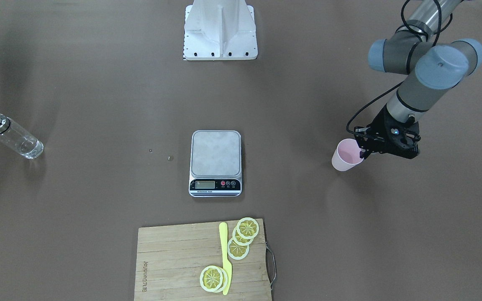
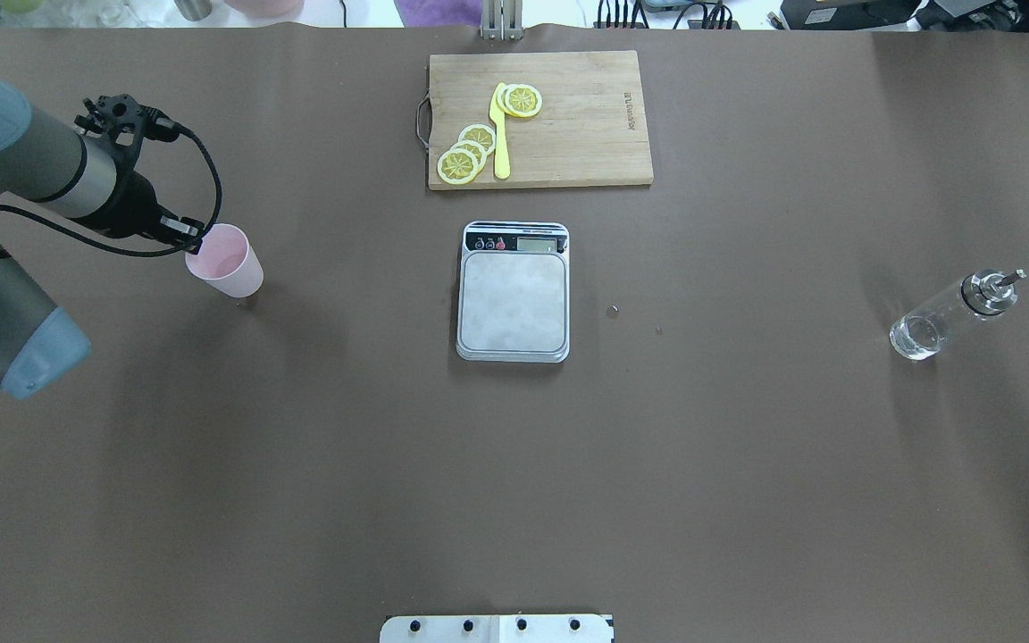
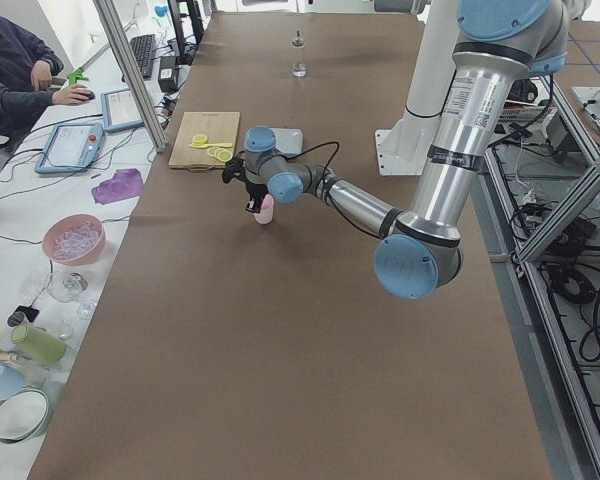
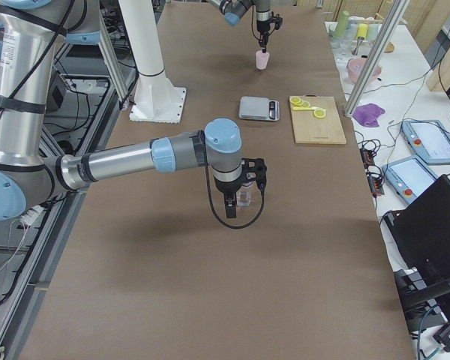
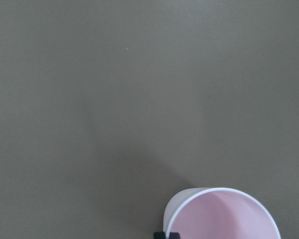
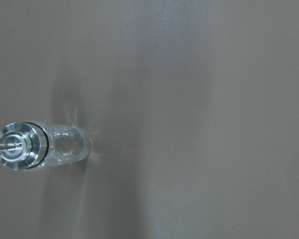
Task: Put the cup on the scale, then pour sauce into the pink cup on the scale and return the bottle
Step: 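Carry the pink cup with the left gripper onto the scale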
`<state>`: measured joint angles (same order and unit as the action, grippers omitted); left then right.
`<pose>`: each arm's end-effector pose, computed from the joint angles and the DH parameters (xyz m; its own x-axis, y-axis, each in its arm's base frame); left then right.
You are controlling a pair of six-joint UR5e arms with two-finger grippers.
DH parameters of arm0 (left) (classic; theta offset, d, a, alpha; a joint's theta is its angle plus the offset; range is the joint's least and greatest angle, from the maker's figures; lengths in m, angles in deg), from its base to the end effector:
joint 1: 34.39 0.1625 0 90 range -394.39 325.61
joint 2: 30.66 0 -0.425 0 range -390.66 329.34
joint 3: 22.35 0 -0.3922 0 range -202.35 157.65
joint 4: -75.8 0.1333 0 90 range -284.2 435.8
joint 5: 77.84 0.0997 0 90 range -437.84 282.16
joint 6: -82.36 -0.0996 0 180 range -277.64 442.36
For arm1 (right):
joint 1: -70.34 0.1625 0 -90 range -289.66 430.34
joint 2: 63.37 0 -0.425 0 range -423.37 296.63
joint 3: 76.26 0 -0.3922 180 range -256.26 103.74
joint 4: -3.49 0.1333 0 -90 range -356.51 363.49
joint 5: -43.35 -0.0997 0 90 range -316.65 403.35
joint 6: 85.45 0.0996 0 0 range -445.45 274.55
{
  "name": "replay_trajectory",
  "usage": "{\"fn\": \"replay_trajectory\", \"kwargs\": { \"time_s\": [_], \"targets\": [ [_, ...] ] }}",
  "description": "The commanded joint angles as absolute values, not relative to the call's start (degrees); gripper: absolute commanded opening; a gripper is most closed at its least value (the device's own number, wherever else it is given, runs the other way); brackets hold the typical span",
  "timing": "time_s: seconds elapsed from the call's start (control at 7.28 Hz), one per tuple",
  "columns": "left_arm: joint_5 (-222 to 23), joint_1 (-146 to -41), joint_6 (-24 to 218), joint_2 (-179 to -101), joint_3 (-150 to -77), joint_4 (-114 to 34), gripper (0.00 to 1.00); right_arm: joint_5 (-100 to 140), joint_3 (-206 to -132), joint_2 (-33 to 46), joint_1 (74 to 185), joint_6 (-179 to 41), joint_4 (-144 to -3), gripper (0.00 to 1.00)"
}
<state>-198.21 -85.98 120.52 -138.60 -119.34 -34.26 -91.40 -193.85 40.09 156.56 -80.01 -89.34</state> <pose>0.3189 -0.5357 0.3918 0.6284 0.2993 -0.7180 -0.0650 0.9400 0.3350 0.0371 -0.3963 0.5299 0.7025 -0.0909 0.7058 -0.0020 0.9916 0.1296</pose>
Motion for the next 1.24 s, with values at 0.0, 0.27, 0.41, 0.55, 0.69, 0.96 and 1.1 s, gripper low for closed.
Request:
{"fn": "replay_trajectory", "kwargs": {
  "time_s": [0.0,0.27,0.41,0.55,0.69,0.96,1.1],
  "targets": [
    [-198.25,-85.9,123.74,-145.76,-120.0,-27.17,0.0,-91.56,-193.85,40.16,156.56,-80.0,-89.41,1.0],
    [-197.73,-82.93,130.84,-151.05,-120.35,-23.88,0.0,-91.56,-193.85,40.16,156.56,-80.0,-89.41,1.0],
    [-197.55,-81.34,134.61,-152.73,-120.35,-23.7,0.0,-91.56,-193.85,40.16,156.56,-80.0,-89.41,1.0],
    [-197.55,-80.8,134.91,-155.0,-120.35,-21.08,0.0,-91.56,-193.85,40.16,156.56,-80.0,-89.41,1.0],
    [-197.55,-80.71,135.0,-157.72,-120.35,-17.23,0.0,-91.56,-193.85,40.16,156.56,-80.0,-89.41,1.0],
    [-194.92,-77.12,138.24,-160.99,-119.82,-16.22,0.0,-91.56,-193.77,40.16,156.56,-80.0,-89.41,1.0],
    [-194.82,-76.41,139.39,-161.87,-119.74,-16.14,0.0,-91.56,-193.77,40.16,156.56,-80.0,-89.41,1.0]
  ]
}}
